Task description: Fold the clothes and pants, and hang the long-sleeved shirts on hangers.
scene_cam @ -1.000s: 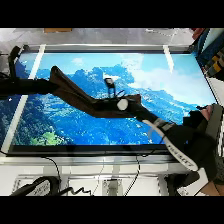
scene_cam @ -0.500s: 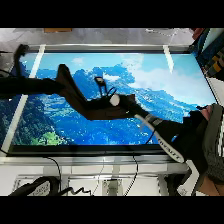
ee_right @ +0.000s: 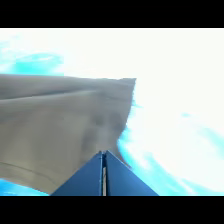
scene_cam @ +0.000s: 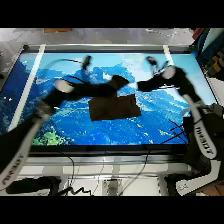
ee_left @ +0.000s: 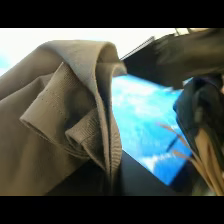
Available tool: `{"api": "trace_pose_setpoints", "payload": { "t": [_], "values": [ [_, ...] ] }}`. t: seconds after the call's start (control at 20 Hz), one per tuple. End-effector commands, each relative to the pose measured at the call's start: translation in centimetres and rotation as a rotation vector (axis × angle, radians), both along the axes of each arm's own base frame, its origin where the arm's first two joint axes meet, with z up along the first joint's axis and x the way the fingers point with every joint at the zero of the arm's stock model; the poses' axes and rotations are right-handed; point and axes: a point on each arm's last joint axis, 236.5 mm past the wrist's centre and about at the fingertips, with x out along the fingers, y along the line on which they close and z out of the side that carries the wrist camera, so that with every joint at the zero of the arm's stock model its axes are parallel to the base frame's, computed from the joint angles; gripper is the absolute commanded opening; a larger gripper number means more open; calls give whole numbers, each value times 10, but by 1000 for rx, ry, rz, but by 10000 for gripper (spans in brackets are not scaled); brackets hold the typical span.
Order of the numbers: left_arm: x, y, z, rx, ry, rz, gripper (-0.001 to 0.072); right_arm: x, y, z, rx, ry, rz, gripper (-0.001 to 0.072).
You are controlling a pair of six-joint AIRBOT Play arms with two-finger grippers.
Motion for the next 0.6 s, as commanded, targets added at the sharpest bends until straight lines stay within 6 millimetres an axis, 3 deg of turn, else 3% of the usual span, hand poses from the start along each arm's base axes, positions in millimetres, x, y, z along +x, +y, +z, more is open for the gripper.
{"api": "trace_pose_setpoints", "payload": {
  "t": [0.0,0.05,0.1,0.15,0.2,0.35,0.55],
  "values": [
    [-10,-64,-51,27,-18,56,545,-17,-82,14,-26,59,-120,17],
    [-14,-69,-60,41,-11,42,690,-20,-95,11,-31,70,-129,35],
    [-15,-70,-64,45,-6,39,704,-21,-107,8,-39,71,-135,170],
    [-12,-67,-63,43,-8,45,703,-21,-118,5,-40,74,-153,395],
    [-7,-61,-58,39,-13,59,703,-22,-126,0,-38,85,-173,473],
    [14,-37,-38,18,-37,111,702,-34,-125,-28,21,200,-167,474],
    [30,-8,-17,-4,-45,142,702,-37,-47,-53,378,329,-34,485]
  ]
}}
